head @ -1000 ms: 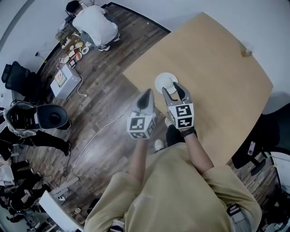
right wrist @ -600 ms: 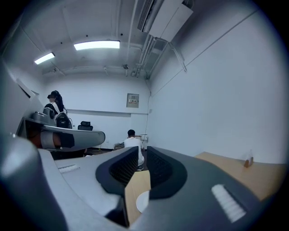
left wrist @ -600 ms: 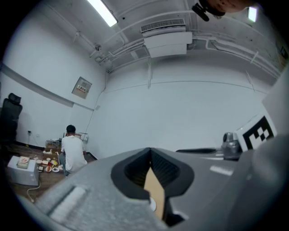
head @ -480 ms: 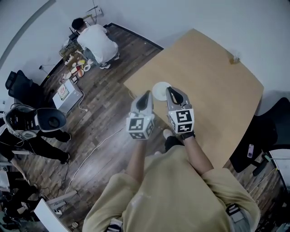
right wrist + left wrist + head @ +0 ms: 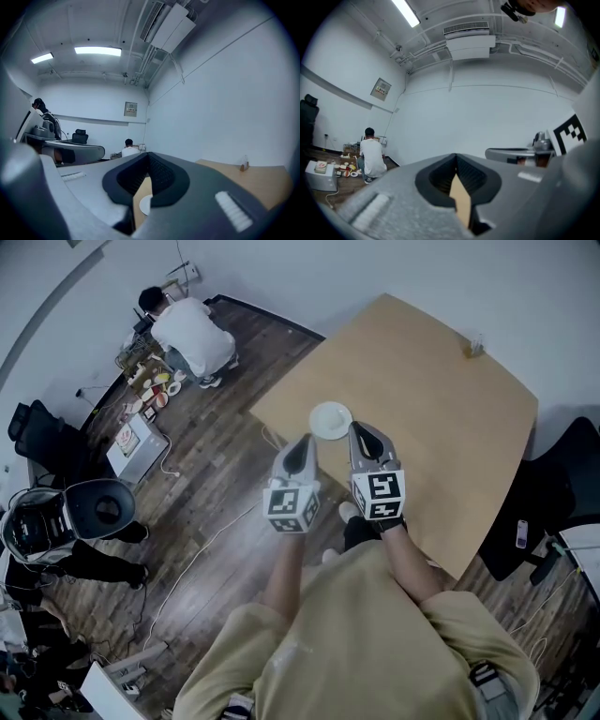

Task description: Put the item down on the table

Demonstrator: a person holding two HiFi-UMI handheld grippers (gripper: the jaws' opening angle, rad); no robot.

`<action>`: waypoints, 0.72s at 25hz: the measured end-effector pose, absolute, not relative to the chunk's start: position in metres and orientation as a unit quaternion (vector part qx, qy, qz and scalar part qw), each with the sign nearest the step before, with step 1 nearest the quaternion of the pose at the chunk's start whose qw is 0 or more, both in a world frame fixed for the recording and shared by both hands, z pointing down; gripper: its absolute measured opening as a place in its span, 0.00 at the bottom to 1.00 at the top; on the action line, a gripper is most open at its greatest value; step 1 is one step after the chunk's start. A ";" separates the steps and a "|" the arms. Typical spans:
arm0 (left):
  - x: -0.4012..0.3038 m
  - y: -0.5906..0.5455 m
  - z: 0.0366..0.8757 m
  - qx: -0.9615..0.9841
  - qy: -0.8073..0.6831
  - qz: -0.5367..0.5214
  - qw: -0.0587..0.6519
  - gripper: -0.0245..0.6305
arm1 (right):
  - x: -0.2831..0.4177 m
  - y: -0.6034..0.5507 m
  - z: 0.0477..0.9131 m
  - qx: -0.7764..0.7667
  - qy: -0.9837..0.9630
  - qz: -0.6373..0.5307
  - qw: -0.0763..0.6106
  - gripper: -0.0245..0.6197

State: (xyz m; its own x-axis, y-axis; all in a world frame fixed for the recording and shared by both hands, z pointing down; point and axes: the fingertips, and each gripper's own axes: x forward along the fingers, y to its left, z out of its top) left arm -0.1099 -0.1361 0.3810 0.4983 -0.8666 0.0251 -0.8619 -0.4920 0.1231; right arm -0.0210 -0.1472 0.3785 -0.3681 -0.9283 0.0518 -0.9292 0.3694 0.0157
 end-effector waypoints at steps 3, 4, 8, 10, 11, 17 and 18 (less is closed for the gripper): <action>-0.105 -0.137 0.402 0.864 -0.497 -0.009 0.080 0.04 | -0.014 -0.145 0.394 0.570 -0.821 0.017 0.031 0.05; -0.103 -0.140 0.409 0.864 -0.495 -0.004 0.087 0.04 | -0.011 -0.147 0.399 0.572 -0.819 0.022 0.034 0.05; -0.088 -0.160 0.434 0.866 -0.488 0.021 0.106 0.04 | 0.004 -0.170 0.416 0.575 -0.816 0.040 0.041 0.05; -0.080 -0.178 0.446 0.865 -0.487 0.040 0.113 0.04 | 0.016 -0.190 0.417 0.577 -0.815 0.046 0.037 0.05; -0.076 -0.189 0.452 0.865 -0.486 0.053 0.117 0.04 | 0.023 -0.201 0.416 0.580 -0.812 0.050 0.032 0.05; -0.034 -0.250 0.517 0.855 -0.474 0.118 0.177 0.04 | 0.090 -0.279 0.435 0.597 -0.798 0.076 0.031 0.05; -0.030 -0.259 0.531 0.846 -0.479 0.117 0.202 0.04 | 0.102 -0.292 0.442 0.599 -0.796 0.084 0.035 0.05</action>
